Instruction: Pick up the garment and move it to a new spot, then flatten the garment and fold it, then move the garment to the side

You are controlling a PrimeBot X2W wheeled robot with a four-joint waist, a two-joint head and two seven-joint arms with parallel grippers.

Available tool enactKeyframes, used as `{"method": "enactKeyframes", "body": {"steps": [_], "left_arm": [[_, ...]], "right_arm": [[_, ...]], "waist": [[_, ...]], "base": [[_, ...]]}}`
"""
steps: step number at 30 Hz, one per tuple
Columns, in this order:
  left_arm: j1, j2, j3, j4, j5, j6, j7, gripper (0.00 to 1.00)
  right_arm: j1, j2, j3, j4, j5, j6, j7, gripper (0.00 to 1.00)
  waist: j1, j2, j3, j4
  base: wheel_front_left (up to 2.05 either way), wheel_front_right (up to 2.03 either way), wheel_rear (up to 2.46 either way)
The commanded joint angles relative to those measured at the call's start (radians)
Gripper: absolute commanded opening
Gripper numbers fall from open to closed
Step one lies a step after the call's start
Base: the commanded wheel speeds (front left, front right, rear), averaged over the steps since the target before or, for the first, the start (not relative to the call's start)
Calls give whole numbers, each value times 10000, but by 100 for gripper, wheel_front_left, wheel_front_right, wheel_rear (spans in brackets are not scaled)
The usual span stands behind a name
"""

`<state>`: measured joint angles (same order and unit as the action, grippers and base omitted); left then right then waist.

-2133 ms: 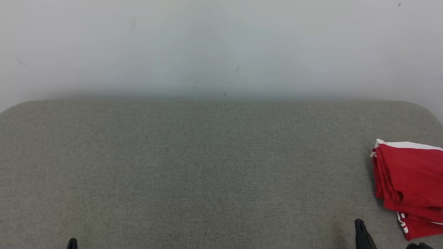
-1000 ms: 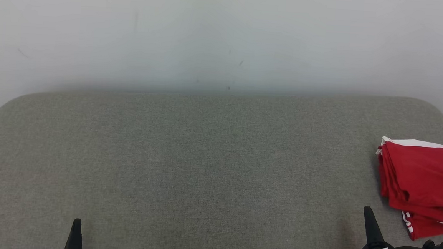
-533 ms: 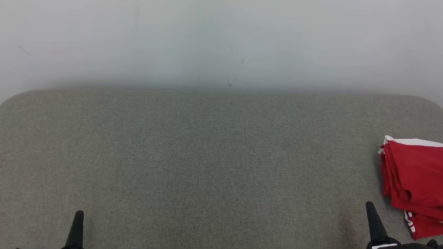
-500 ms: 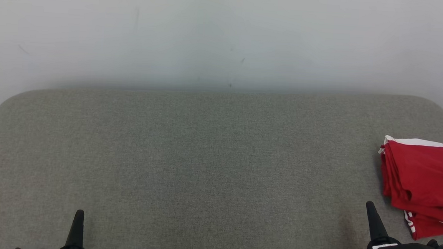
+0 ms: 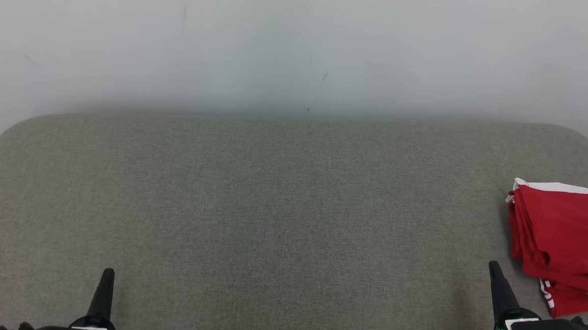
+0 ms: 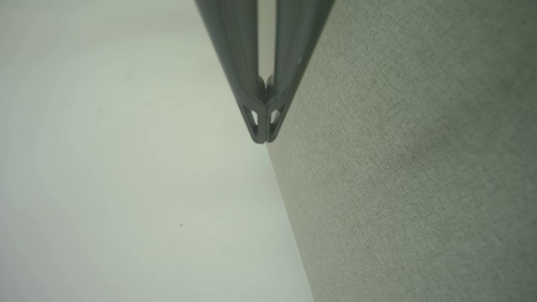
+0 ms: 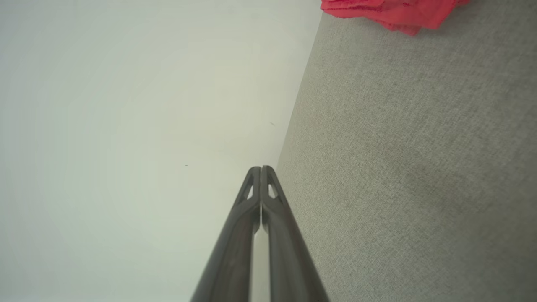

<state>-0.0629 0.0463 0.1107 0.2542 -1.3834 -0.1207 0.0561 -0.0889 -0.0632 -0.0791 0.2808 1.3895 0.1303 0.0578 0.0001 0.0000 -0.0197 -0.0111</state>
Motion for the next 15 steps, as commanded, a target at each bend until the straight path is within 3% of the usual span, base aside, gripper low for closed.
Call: {"method": "enactKeyframes", "body": {"steps": [1, 15], "left_arm": [[-160, 52, 28, -73, -264, -41, 64, 0], [-345, 57, 40, -90, -1313, -87, 344, 0]], "right_arm": [[-164, 31, -52, -90, 219, 6, 54, 0], [-183, 87, -221, -250, 1254, 6, 324, 0]], "waist": [[-1, 0, 10, 6], [-1, 0, 113, 56]], "base": [[0, 0, 0], [0, 0, 0]]}}
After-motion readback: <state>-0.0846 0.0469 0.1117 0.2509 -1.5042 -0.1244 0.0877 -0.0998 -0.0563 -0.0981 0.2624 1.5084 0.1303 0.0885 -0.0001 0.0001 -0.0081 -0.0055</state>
